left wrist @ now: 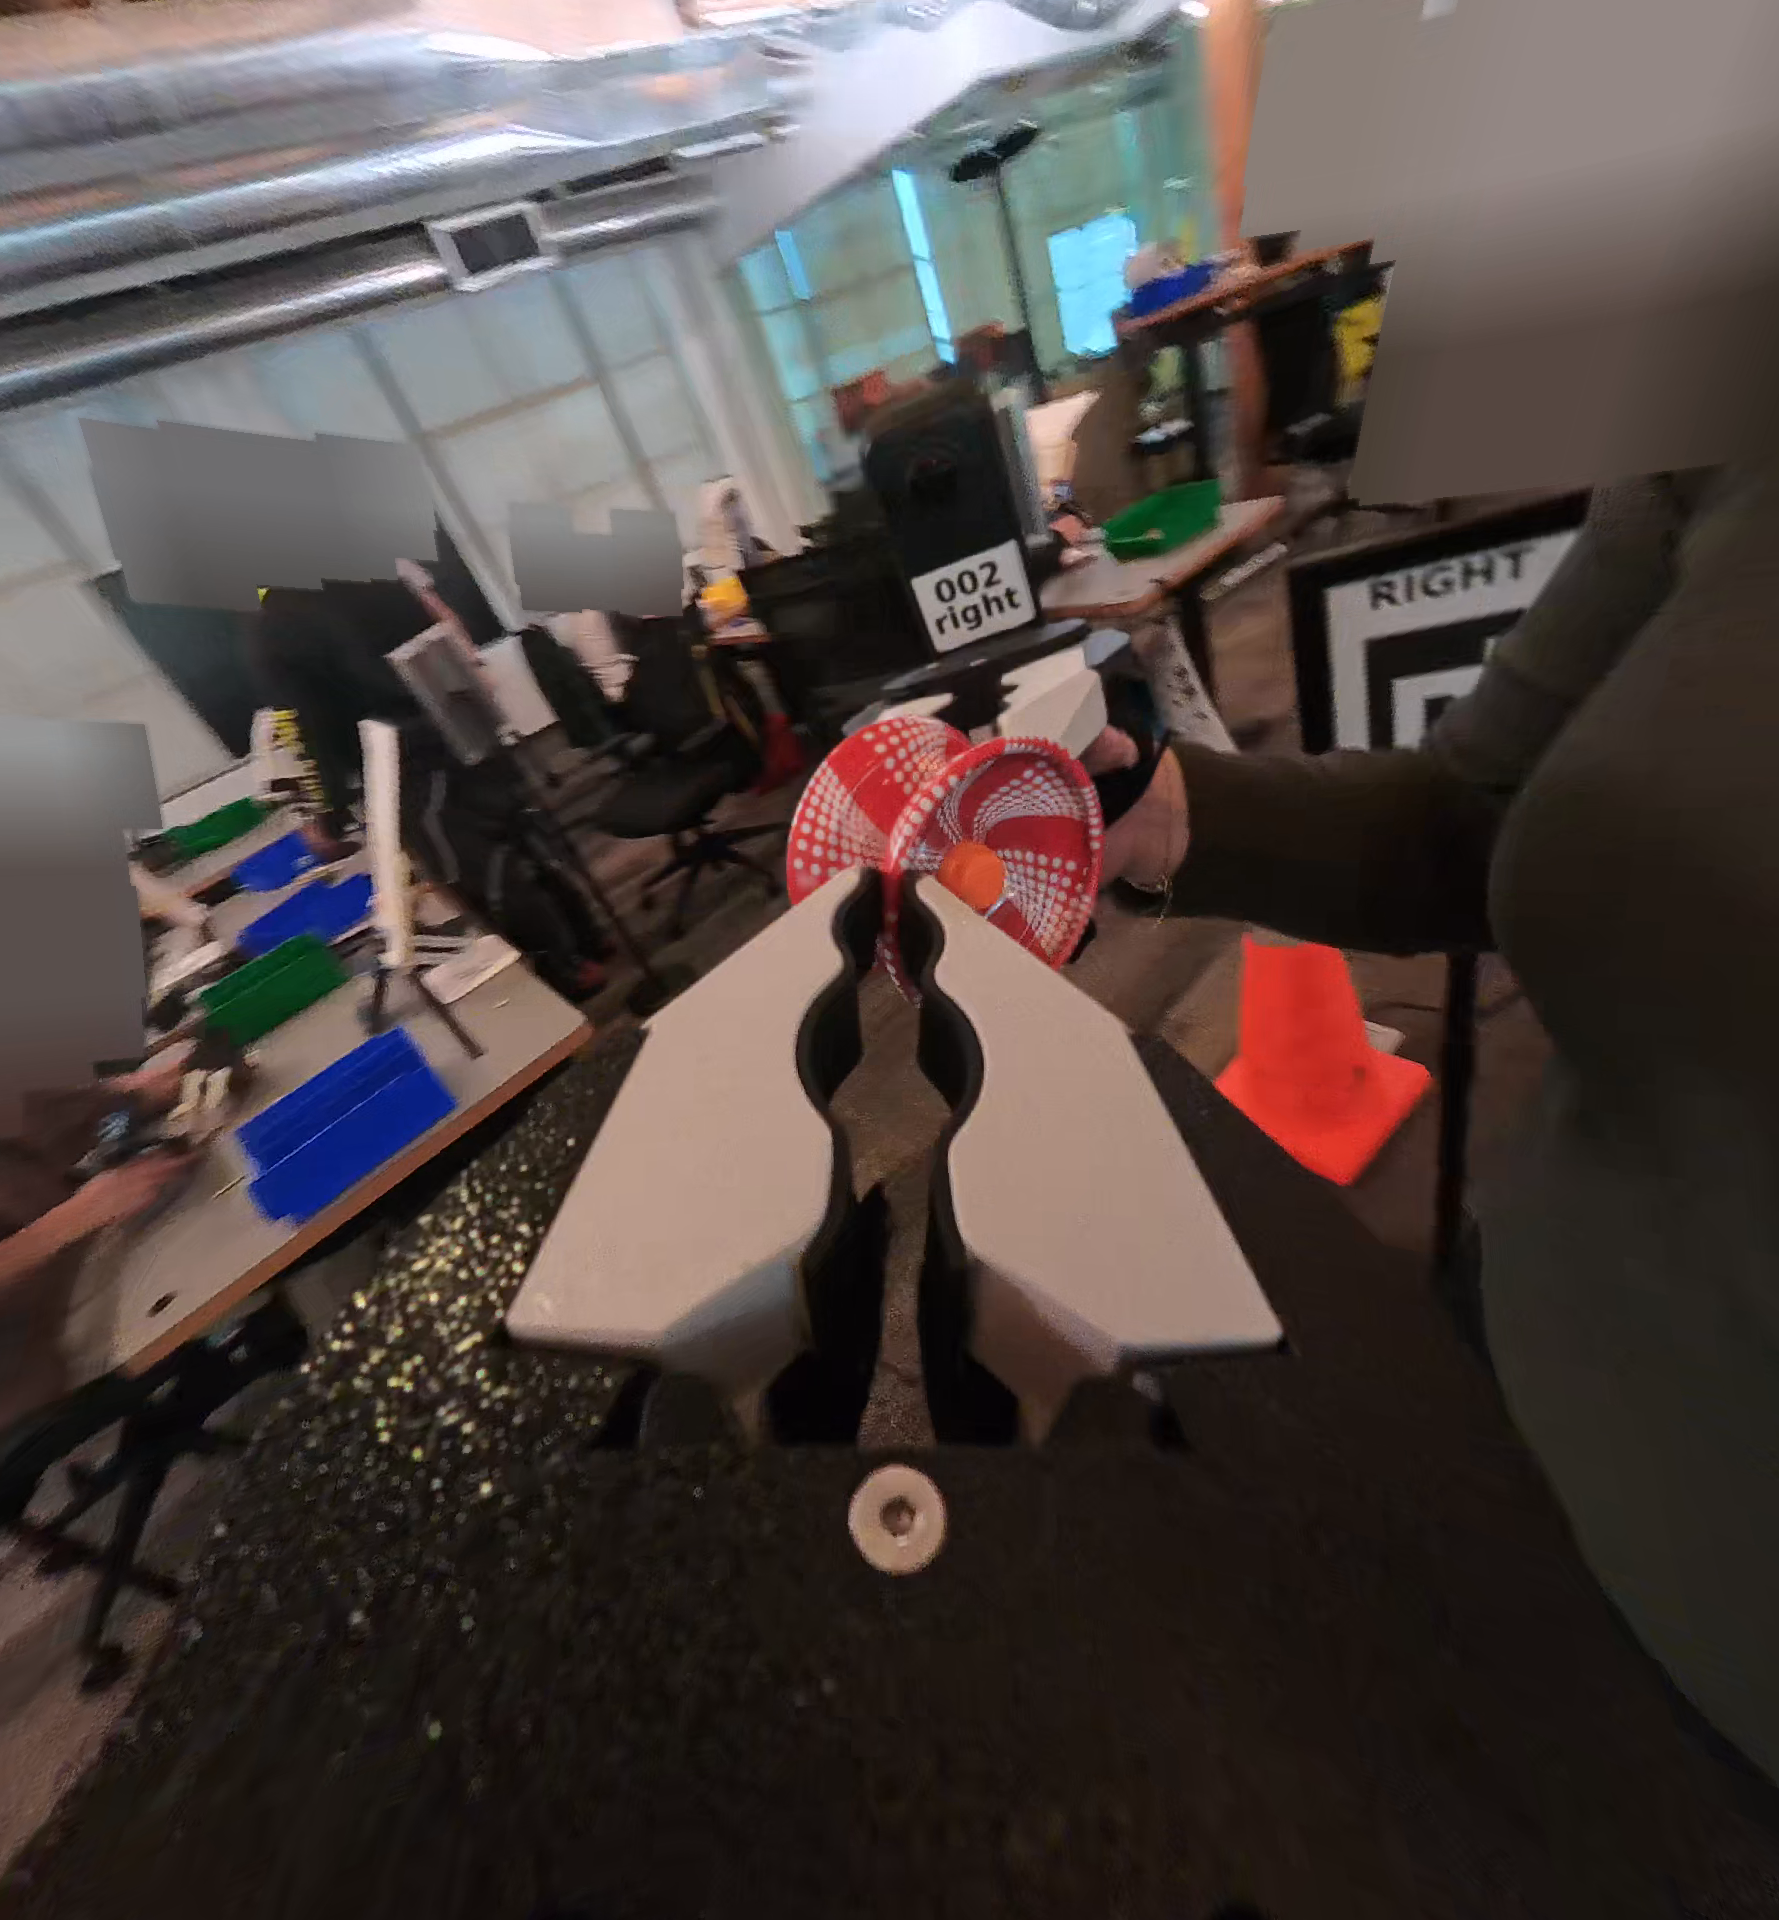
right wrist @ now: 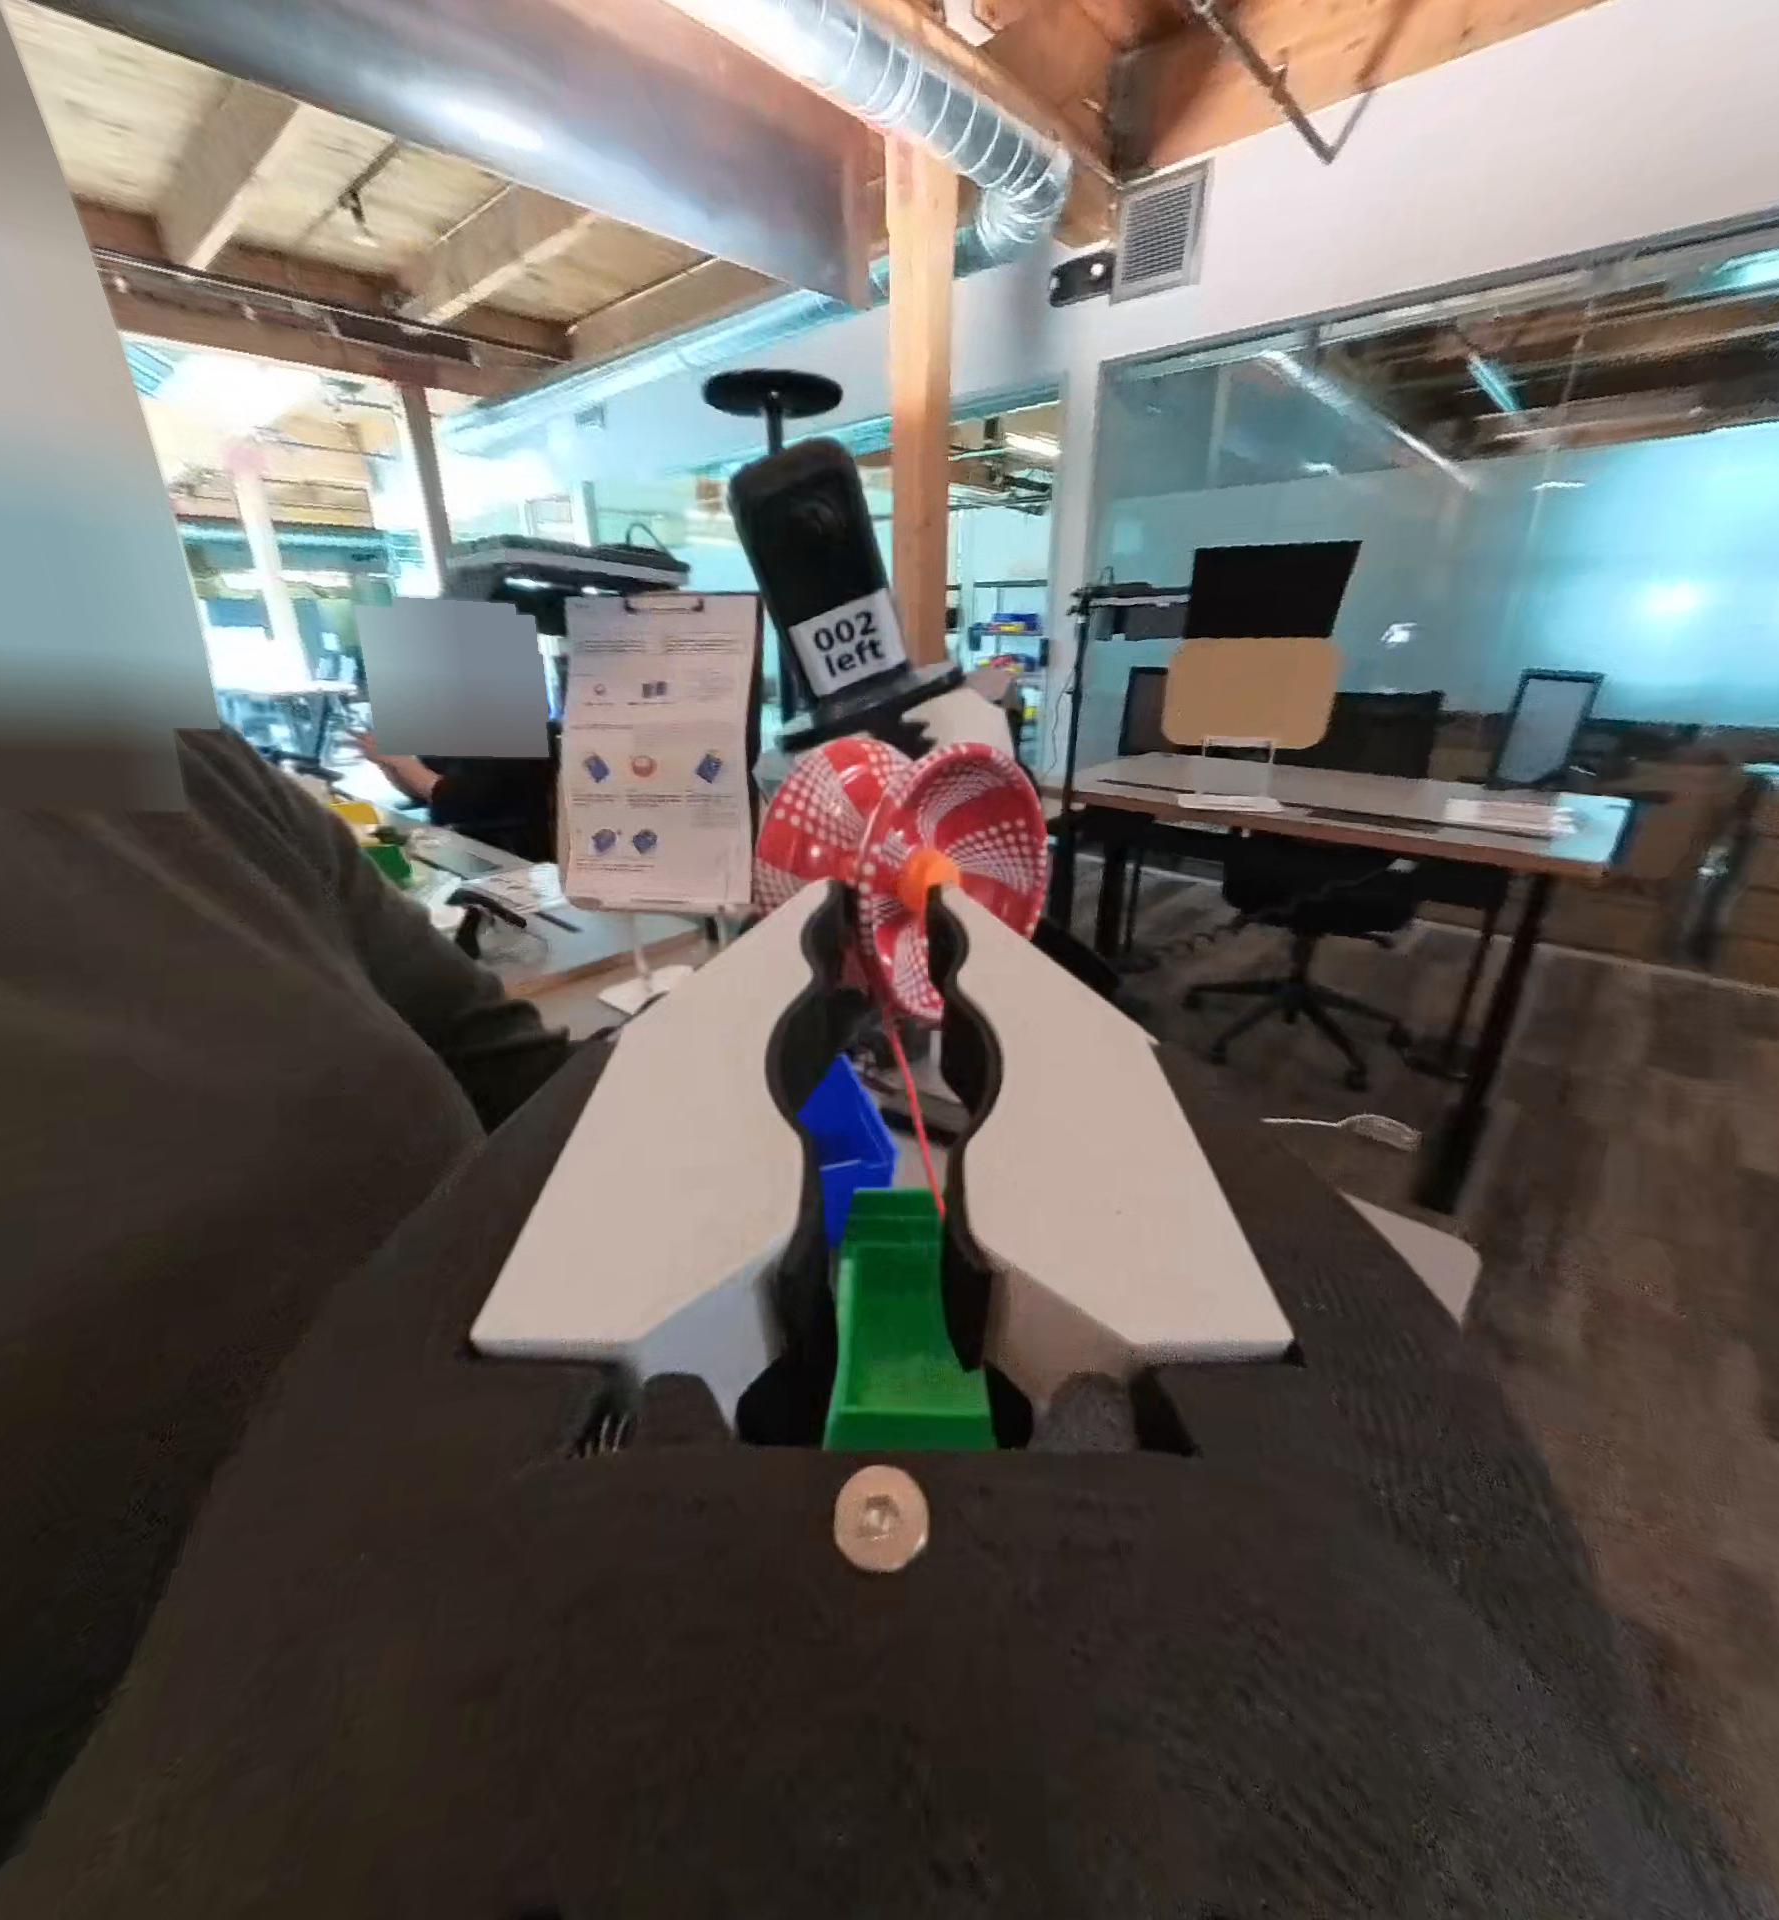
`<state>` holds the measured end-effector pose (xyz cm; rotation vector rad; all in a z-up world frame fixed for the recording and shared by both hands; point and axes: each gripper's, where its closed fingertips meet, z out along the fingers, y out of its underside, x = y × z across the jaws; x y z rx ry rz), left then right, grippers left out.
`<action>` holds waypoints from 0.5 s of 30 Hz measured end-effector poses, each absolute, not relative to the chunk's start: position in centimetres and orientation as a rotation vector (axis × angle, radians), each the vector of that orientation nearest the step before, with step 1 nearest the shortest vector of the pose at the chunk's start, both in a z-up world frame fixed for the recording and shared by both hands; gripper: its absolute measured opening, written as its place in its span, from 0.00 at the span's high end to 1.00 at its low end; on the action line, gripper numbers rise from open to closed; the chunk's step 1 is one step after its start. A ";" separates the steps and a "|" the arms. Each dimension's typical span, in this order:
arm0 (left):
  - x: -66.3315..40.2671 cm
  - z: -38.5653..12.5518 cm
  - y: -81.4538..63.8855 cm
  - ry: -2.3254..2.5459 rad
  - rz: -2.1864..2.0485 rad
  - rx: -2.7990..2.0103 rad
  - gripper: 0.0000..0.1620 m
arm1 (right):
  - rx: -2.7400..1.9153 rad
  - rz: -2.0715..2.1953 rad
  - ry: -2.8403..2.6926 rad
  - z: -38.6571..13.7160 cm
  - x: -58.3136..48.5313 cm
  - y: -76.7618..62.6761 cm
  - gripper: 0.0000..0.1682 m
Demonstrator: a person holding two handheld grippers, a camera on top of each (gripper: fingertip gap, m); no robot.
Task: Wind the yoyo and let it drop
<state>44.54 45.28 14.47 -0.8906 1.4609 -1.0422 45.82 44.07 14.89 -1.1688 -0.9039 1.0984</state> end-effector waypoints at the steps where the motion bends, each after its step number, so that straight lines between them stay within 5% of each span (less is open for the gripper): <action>1: 45.9 14.3 44.8 1.514 -1.056 -0.869 0.99 | -1.184 1.085 -0.874 14.6 47.2 43.4 0.93; 11: 61.2 12.9 38.6 1.659 -1.431 -0.692 0.98 | -1.263 0.833 -0.599 12.8 60.2 36.0 1.00; 12: 62.7 13.2 38.7 1.560 -1.494 -0.710 0.94 | -1.255 0.779 -0.517 13.2 61.9 35.8 1.00; 14: 64.8 12.8 38.1 1.394 -1.701 -0.744 0.57 | -1.246 0.650 -0.372 13.6 65.3 35.4 1.00; 15: 66.0 11.9 37.6 1.337 -1.821 -0.790 0.47 | -1.253 0.584 -0.323 13.4 66.7 35.2 1.00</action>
